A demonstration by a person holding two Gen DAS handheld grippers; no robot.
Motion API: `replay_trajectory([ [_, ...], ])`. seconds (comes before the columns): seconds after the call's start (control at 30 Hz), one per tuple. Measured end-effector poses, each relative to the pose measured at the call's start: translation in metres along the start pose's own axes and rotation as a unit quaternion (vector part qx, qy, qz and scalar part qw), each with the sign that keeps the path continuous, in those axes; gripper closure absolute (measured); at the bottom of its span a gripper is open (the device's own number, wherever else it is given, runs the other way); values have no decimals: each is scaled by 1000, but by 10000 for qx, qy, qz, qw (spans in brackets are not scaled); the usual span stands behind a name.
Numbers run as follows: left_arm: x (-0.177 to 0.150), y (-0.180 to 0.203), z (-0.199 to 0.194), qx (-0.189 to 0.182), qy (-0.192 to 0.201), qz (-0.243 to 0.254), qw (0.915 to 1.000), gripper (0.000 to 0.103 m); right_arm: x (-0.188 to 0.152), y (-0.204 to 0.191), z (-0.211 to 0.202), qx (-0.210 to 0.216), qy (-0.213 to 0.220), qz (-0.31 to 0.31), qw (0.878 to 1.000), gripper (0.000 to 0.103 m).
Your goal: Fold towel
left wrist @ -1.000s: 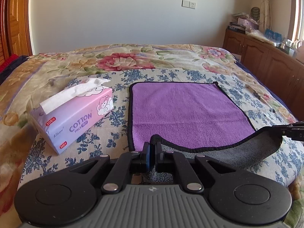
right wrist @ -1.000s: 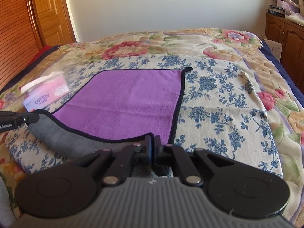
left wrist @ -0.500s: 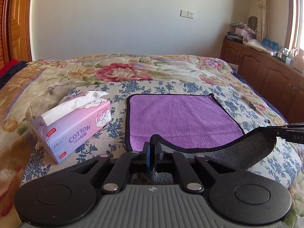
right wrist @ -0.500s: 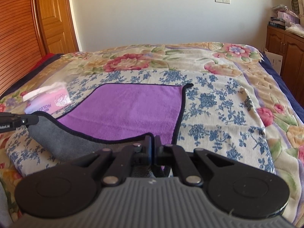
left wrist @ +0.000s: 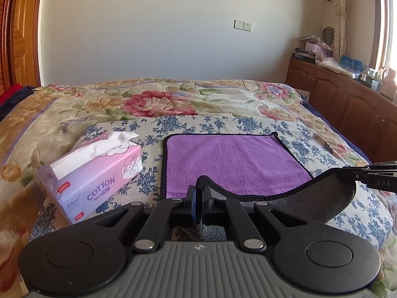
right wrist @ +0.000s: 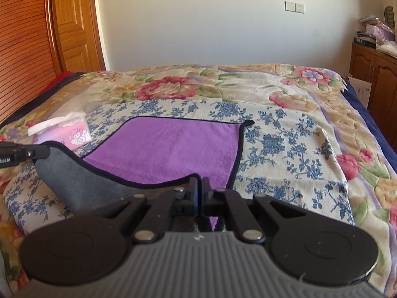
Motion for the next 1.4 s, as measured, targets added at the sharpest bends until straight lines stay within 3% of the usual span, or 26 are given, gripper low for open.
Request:
replay_trajectory([
  [1.4, 22, -1, 79, 120, -10, 66, 9999, 98, 24, 29, 54, -192, 198, -624, 9977, 100],
])
Point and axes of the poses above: each gripper's, at about its wrist camera, not at the fingertips, and z roughly the way its jaws point, y to its right, x to its top, the point moved 7 cm from there along z, roughly the way its jaws point, and after that the axes turned 11 degrees about x, right-handed, at the moved point
